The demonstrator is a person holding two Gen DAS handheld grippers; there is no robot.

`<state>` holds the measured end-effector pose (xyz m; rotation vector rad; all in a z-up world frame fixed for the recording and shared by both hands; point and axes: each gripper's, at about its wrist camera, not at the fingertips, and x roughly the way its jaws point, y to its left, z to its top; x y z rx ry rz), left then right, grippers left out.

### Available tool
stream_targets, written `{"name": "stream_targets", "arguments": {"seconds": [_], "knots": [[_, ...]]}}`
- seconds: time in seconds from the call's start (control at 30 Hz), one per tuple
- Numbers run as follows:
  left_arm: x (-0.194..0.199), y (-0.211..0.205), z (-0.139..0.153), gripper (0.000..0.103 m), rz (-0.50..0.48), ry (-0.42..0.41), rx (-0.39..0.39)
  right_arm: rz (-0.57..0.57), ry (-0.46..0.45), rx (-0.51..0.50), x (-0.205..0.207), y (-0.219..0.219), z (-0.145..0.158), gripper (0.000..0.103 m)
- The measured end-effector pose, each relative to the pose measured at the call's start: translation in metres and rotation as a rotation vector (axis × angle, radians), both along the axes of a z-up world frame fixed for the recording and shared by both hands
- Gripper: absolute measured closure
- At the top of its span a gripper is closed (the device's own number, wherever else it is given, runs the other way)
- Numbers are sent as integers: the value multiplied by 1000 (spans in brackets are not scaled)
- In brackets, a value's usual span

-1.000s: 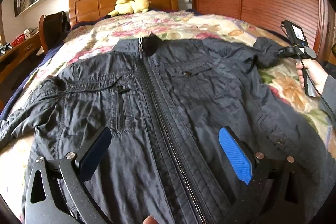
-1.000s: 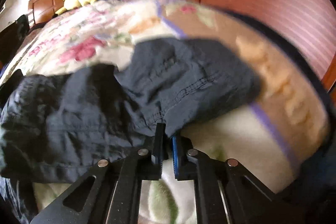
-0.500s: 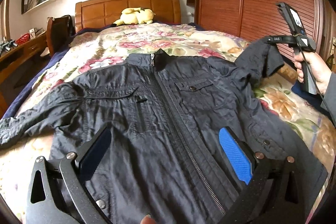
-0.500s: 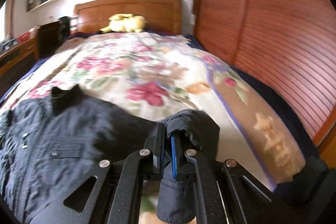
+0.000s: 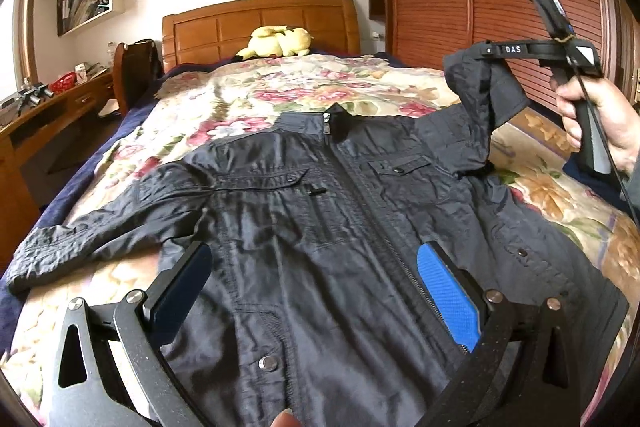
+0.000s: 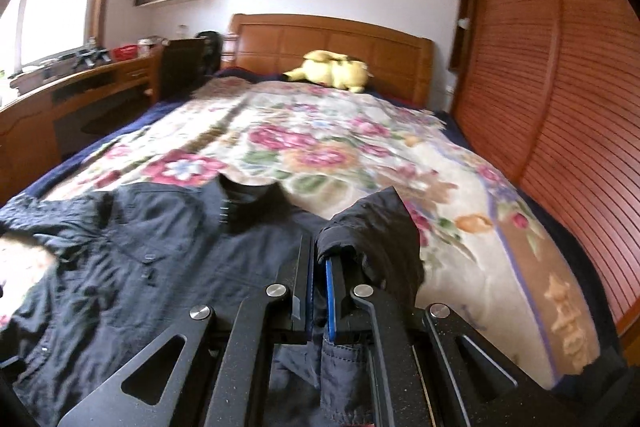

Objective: Fold large clothes
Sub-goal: 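Lift the sleeve with the right tool and carry it across the jacket front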

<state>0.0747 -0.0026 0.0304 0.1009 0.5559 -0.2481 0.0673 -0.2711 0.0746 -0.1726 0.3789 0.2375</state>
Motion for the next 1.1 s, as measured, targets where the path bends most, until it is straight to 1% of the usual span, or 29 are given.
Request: {"name": "stream_targets", "arguments": {"seconds": [0.03, 0.13, 0.2, 0.23, 0.3, 0.4, 0.43, 0.5, 0.57, 0.6, 0.63, 0.67, 0.8, 0.83, 0.87, 0.9, 0.97, 1.03, 1.1], "knots": [[0, 3, 0, 0, 3, 0, -1, 23, 3, -7, -6, 7, -1, 99], [-1, 12, 1, 0, 22, 0, -4, 82, 31, -11, -6, 13, 0, 99], [-1, 16, 1, 0, 32, 0, -9, 126, 71, -16, -9, 22, -2, 99], [-1, 19, 2, 0, 37, 0, -12, 138, 96, -15, -3, 23, -3, 98], [0, 24, 3, 0, 48, -1, -17, 174, 146, 0, -3, 26, -3, 98], [1, 30, 4, 0, 61, -4, -31, 225, 187, -33, -9, 36, -9, 98], [1, 32, 4, 0, 67, -5, -36, 227, 198, -45, -9, 38, -9, 98], [2, 35, 4, 0, 81, -5, -43, 208, 216, -58, -7, 39, -9, 91], [3, 38, 3, 0, 85, -2, -47, 224, 244, -53, -7, 37, -11, 70], [3, 39, 3, 0, 85, -1, -48, 246, 255, -50, -7, 35, -12, 64], [4, 39, 2, 0, 87, 0, -48, 255, 261, -48, -8, 34, -12, 54], [3, 40, 2, 0, 89, 0, -45, 256, 264, -47, -11, 32, -12, 51], [4, 42, 1, 0, 93, 1, -45, 298, 311, -21, -20, 17, -11, 51], [4, 42, 1, 0, 93, 2, -47, 309, 337, -10, -21, 18, -14, 50], [5, 42, 1, 0, 92, 3, -50, 314, 354, 3, -36, 18, -20, 50], [5, 42, 1, 0, 92, 2, -51, 314, 370, 12, -39, 12, -24, 50], [5, 43, 1, 0, 91, 1, -51, 307, 381, -8, -49, 7, -33, 50], [5, 42, 1, 0, 91, -1, -48, 286, 374, -44, -54, -2, -40, 50], [5, 41, 2, 0, 91, -2, -46, 273, 368, -56, -57, -8, -42, 50]]}}
